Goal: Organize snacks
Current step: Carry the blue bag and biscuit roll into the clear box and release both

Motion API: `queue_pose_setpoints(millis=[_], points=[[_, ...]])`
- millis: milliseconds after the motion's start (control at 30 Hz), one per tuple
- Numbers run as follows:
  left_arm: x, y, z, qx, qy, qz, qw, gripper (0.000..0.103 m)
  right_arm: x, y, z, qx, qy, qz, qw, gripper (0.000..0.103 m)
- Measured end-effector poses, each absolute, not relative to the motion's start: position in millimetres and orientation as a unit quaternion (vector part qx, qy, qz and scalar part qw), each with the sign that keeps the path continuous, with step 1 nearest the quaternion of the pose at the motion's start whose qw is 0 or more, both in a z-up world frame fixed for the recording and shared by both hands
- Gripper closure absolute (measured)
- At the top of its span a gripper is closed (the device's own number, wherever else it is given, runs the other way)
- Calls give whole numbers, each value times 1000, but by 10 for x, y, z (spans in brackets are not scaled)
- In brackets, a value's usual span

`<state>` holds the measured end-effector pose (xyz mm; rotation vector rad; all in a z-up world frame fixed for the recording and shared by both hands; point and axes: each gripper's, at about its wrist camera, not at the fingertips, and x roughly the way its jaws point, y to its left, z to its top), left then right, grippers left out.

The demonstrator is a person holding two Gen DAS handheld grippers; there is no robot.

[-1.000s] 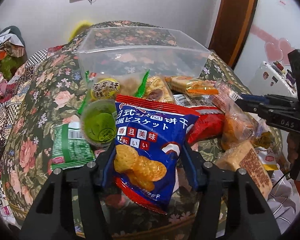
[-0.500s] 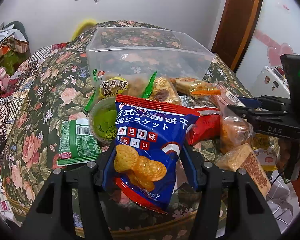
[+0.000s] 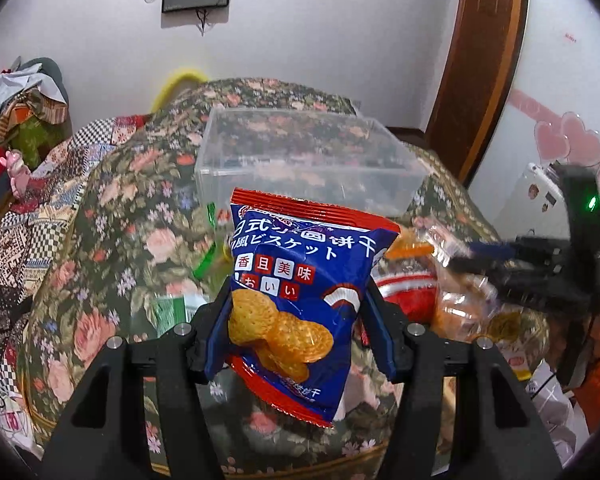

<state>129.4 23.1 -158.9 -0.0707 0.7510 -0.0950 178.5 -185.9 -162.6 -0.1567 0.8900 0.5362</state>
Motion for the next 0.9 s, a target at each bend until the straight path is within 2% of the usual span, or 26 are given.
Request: queue_pose_setpoints(millis=[33,100,467,900], points=[[1297,231,-1576,-36,365,-46,929,45,1786,-1839,-1658,-83,429,253,863,68],[1304,238,-1570,-39,365,-47,929,45,1783,-1800,-1709,-97,432,255,859,57],[1394,268,-1569,-38,367,-38,929,45,1880,-1777,-1766,-85,438,269,853,61],[1779,323,-1178,-33,324,-27,945,45,1925,-1870,-1086,-45,353,264,896,60]])
